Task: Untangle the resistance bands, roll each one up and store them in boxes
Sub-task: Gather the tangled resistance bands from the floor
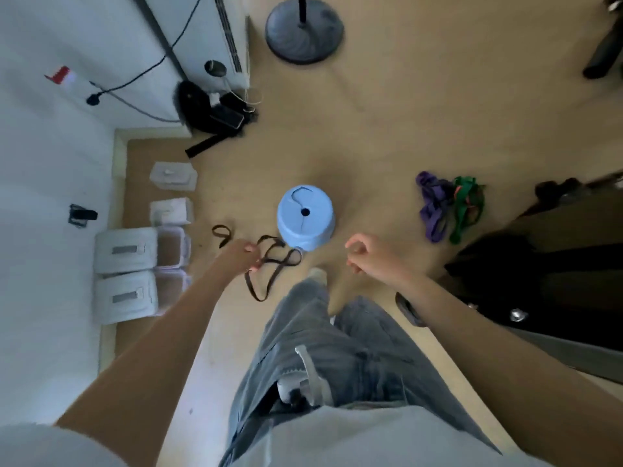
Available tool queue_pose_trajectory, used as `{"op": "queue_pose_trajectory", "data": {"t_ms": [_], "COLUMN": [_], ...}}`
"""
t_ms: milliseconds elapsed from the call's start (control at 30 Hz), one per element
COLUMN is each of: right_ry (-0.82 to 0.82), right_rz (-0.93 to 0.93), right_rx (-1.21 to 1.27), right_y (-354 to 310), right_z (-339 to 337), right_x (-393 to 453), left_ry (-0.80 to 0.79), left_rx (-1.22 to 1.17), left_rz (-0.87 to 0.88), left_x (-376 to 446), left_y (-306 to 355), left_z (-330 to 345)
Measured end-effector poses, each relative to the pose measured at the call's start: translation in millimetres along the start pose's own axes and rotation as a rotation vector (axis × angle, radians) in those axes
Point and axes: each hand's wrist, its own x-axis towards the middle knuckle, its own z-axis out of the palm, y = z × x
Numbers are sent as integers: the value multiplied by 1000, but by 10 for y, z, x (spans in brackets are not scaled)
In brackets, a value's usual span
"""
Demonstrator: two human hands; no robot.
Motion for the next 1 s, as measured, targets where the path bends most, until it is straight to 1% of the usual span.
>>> {"op": "queue_pose_trajectory", "data": {"t_ms": [67, 133, 233, 400, 567, 633, 733, 833, 933, 1000], "right_ry": [109, 239, 389, 458, 445, 458, 454, 469, 533, 511], "right_rz": [91, 221, 402, 516, 546, 555, 577, 614, 662, 692], "right_rx": [95, 246, 424, 520, 621, 674, 762, 821, 758, 633], "right_y": [205, 467, 897, 1496, 1959, 2141, 2590, 3281, 4089, 4600], "right_z": [-420, -804, -1288, -1925, -2582, -2789, -2931, -2894, -2740, -2608], "right_x": [127, 198, 291, 622, 1347, 1718, 2403, 3257, 4092, 4629], "left_ry": [-30, -53, -150, -237, -339, -346, -368, -392, -433, -439], "left_rx": [80, 141, 218, 424, 513, 532, 530, 615, 715, 783], "left_rz": [63, 133, 244, 392, 418, 424, 406, 401, 417, 443], "left_x": [224, 431, 726, 1138, 1673, 1946, 2565, 3402, 4315, 4892], "left_y": [509, 1036, 1822, 2985, 3881, 4138, 4399, 4464, 4368, 4258], "left_z": [31, 141, 468, 1342, 2199, 2492, 3001, 3579, 4166, 4488]}}
